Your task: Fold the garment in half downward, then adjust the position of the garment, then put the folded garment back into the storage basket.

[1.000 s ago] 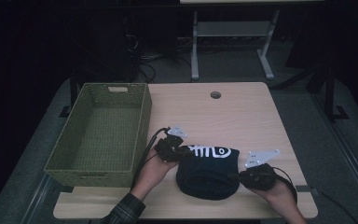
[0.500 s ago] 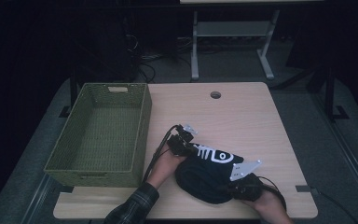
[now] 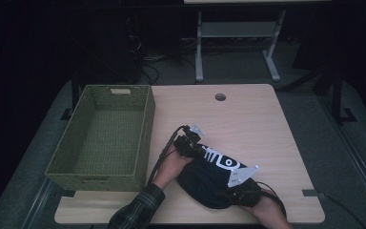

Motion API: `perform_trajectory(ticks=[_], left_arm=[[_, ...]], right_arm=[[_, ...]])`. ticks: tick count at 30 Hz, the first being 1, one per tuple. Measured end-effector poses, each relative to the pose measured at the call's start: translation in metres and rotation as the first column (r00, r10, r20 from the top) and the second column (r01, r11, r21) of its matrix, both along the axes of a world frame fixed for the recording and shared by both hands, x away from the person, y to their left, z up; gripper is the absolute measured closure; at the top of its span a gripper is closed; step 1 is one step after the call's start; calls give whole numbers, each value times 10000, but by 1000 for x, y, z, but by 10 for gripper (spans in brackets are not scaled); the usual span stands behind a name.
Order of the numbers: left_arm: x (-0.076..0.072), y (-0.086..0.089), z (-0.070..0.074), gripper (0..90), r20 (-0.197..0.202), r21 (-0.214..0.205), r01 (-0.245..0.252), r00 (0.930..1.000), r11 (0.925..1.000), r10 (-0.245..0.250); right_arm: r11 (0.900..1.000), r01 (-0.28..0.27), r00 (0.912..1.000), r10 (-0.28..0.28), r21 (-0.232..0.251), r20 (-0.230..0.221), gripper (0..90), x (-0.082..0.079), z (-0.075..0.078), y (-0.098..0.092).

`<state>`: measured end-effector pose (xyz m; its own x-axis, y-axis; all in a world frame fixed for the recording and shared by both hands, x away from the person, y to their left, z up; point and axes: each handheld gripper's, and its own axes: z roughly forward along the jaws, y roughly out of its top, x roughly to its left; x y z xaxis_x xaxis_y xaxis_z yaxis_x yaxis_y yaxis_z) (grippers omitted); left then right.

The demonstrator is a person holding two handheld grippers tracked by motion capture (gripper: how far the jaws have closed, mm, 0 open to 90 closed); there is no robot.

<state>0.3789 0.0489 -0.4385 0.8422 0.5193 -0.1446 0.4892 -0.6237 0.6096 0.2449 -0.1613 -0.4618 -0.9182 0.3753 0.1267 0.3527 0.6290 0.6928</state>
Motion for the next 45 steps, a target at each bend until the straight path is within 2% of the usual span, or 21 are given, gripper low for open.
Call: perform_trajectory(ticks=[1, 3, 4, 5, 7, 12, 15, 17, 18, 22, 25, 29, 30, 31, 32, 33, 35, 39, 43, 45], left_arm=[[-1, 1, 2, 883, -63, -93, -1, 10000, 10000, 0], [-4, 5, 6, 861, -103, -106, 83, 9999, 9999, -84], [-7, 6, 7, 841, -125, -274, -3, 9999, 9996, 0], [-9, 9, 10, 821, -177, -172, 129, 9998, 9998, -132], [-15, 13, 13, 766, -255, -396, 21, 9997, 9992, -31], [-27, 24, 23, 621, -226, -546, -9, 9997, 9985, -3], [-32, 30, 26, 520, -261, -546, -154, 9996, 9984, 140], [-35, 32, 24, 479, -323, -585, -280, 9991, 9979, 262], [-35, 33, 23, 459, -317, -455, -252, 9992, 9986, 238], [-32, 39, 15, 387, -335, -404, -460, 9984, 9981, 447], [-29, 40, 10, 344, -289, -488, -619, 9977, 9969, 606], [-27, 38, 2, 292, -292, -284, -601, 9978, 9978, 593], [-27, 37, -1, 287, -312, -284, -647, 9975, 9975, 638], [-26, 37, -3, 286, -291, -115, -520, 9982, 9986, 516], [-27, 36, -5, 283, -311, -148, -575, 9979, 9982, 570], [-26, 37, -6, 281, -287, -35, -448, 9986, 9990, 447], [-26, 36, -9, 280, -299, -74, -523, 9982, 9986, 521], [-25, 37, -15, 280, -451, 6, -440, 9980, 9990, 440], [-25, 36, -18, 284, -664, -62, -473, 9967, 9989, 468], [-24, 36, -19, 297, -714, -130, -401, 9967, 9991, 391]], right_arm=[[9999, 73, 9999, -73, 77, -81, 900, -1, 1, 0], [10000, 2, 10000, -3, 51, 77, 893, -1, 2, -2], [9999, 75, 10000, -75, 127, 42, 850, -2, 3, -2], [9998, 142, 9998, -144, 170, 116, 808, -2, 5, -4], [9993, 250, 9994, -257, 289, 235, 744, -3, 9, -8], [9959, 755, 9949, -785, 489, 633, 631, -5, 19, -20], [9902, 1257, 9876, -1307, 610, 866, 551, -5, 24, -29], [9838, 1662, 9791, -1728, 675, 1073, 509, -5, 28, -37], [9819, 1741, 9759, -1821, 744, 1199, 485, -4, 30, -41], [9645, 2483, 9568, -2587, 897, 1330, 389, -1, 33, -58], [9481, 3042, 9365, -3155, 931, 1530, 303, 2, 32, -72], [9195, 3826, 9079, -3923, 907, 1477, 175, 7, 26, -92], [9090, 4076, 8979, -4163, 871, 1431, 144, 9, 24, -97], [9015, 4260, 8912, -4327, 767, 1361, 139, 11, 21, -102], [8936, 4430, 8840, -4488, 720, 1310, 128, 13, 17, -109], [8889, 4527, 8800, -4580, 694, 1258, 114, 14, 15, -112], [8722, 4837, 8661, -4889, 723, 1039, 97, 17, 9, -121], [8436, 5333, 8386, -5369, 625, 923, 85, 24, -1, -130], [8276, 5589, 8237, -5613, 516, 801, 64, 27, -6, -132], [8279, 5594, 8237, -5607, 403, 840, 24, 29, -9, -131]])
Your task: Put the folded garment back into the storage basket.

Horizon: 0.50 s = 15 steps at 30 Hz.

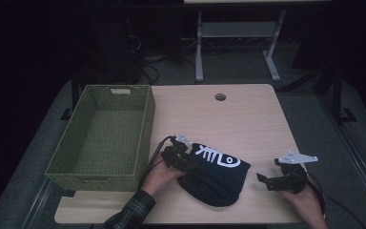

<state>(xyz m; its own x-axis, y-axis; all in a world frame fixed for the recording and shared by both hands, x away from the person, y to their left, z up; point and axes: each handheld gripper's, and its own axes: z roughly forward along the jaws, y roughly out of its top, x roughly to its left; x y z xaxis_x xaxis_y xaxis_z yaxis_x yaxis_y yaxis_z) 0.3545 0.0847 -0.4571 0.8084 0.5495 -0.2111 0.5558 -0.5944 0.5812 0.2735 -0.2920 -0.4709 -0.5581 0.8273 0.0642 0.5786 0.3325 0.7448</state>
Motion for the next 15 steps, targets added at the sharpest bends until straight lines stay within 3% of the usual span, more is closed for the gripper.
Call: perform_trajectory(ticks=[7, 15], left_arm=[[1, 1, 0, 360, -52, -42, 284, 9996, 9996, -285], [1, 0, 0, 480, -328, -304, 396, 9986, 9988, -406]], right_arm=[[9960, 150, 9995, -174, -876, -262, 20, 7, -11, 5], [9979, 117, 9995, -137, -642, -298, 19, 8, -13, 4]])
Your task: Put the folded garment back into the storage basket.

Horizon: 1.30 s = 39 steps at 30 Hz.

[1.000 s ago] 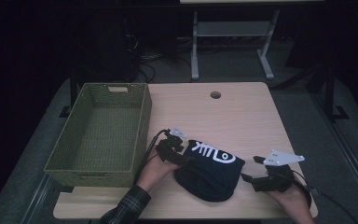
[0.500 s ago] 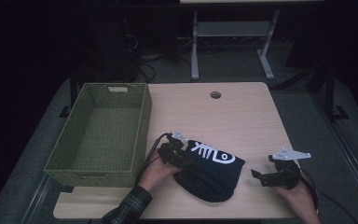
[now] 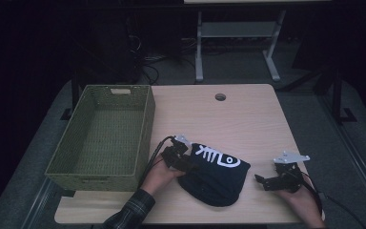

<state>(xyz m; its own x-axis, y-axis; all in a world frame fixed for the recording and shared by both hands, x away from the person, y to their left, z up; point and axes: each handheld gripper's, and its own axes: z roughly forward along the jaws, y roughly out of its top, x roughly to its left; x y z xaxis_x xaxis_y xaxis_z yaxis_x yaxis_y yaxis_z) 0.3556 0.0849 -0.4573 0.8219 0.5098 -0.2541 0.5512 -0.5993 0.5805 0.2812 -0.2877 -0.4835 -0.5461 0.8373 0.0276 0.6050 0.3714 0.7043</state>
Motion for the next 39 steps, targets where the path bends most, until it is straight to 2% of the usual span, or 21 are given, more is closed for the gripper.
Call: perform_trajectory(ticks=[5, 7, 13, 18, 23, 28, 35, 39], left_arm=[[1, -2, 1, 564, -275, 118, 202, 9994, 9997, -199], [1, -3, 2, 597, -456, 94, 91, 9989, 9999, -87], [4, -4, 2, 684, -836, 146, 157, 9964, 9998, -144], [2, -8, 5, 728, -693, 392, 96, 9976, 9992, -69], [1, -9, 12, 731, -584, 504, 149, 9982, 9986, -119], [-3, -10, 25, 731, -323, 444, 126, 9994, 9989, -112], [-5, -12, 50, 731, -363, 23, 114, 9993, 9999, -113], [-5, -15, 62, 730, -329, 140, 375, 9988, 9992, -370]], right_arm=[[10000, -2, 10000, 2, -1, 4, 20, 0, 0, 0], [10000, -1, 10000, 1, -3, 2, 20, 0, 0, 0], [10000, 0, 10000, 0, -3, 2, 20, 0, 0, 0], [10000, -22, 10000, 22, -23, 11, 20, 0, 0, 0], [10000, -22, 10000, 22, -21, 10, 20, 0, 0, 0], [10000, -23, 10000, 23, -20, 9, 20, 0, 0, 0], [10000, -13, 10000, 13, -16, 2, 20, 0, 0, 0], [10000, -6, 10000, 6, -20, 3, 20, 0, 0, 0]])
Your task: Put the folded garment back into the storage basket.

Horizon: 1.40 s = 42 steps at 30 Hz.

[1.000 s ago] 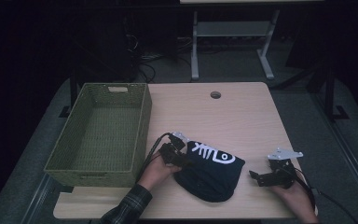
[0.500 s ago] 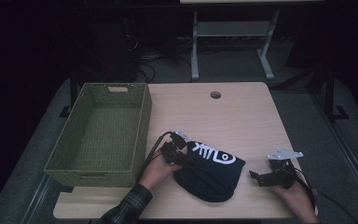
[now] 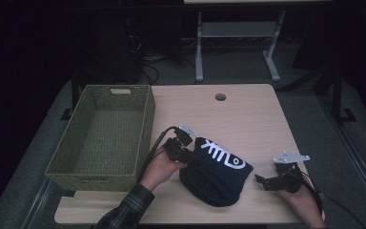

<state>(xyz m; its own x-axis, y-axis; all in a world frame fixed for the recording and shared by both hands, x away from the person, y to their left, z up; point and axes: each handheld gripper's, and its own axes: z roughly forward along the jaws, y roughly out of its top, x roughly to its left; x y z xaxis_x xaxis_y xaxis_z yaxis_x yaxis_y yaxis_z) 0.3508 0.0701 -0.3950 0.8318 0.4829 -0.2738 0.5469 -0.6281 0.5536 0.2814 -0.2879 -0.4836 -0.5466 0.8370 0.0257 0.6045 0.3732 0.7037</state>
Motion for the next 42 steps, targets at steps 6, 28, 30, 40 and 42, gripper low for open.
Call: perform_trajectory(ticks=[6, 28, 30, 40, 42], left_arm=[[0, -3, 19, 730, 90, -61, 222, 9997, 9997, -221], [-1, 12, 82, 729, 156, -427, 771, 9969, 9961, -765], [-1, 15, 88, 729, 216, -359, 778, 9968, 9963, -770], [2, 39, 119, 729, 360, -160, 592, 9976, 9981, -586], [3, 44, 125, 729, 374, -152, 508, 9980, 9986, -502]], right_arm=[[10000, 16, 10000, -16, 19, -37, 20, 0, 0, 0], [10000, 29, 10000, -29, 44, -18, 20, 0, 0, 0], [10000, 30, 10000, -30, 42, -20, 20, 0, 0, 0], [10000, 37, 10000, -37, 46, -25, 20, 0, 0, 0], [10000, 37, 10000, -37, 46, -24, 20, 0, 0, 0]])
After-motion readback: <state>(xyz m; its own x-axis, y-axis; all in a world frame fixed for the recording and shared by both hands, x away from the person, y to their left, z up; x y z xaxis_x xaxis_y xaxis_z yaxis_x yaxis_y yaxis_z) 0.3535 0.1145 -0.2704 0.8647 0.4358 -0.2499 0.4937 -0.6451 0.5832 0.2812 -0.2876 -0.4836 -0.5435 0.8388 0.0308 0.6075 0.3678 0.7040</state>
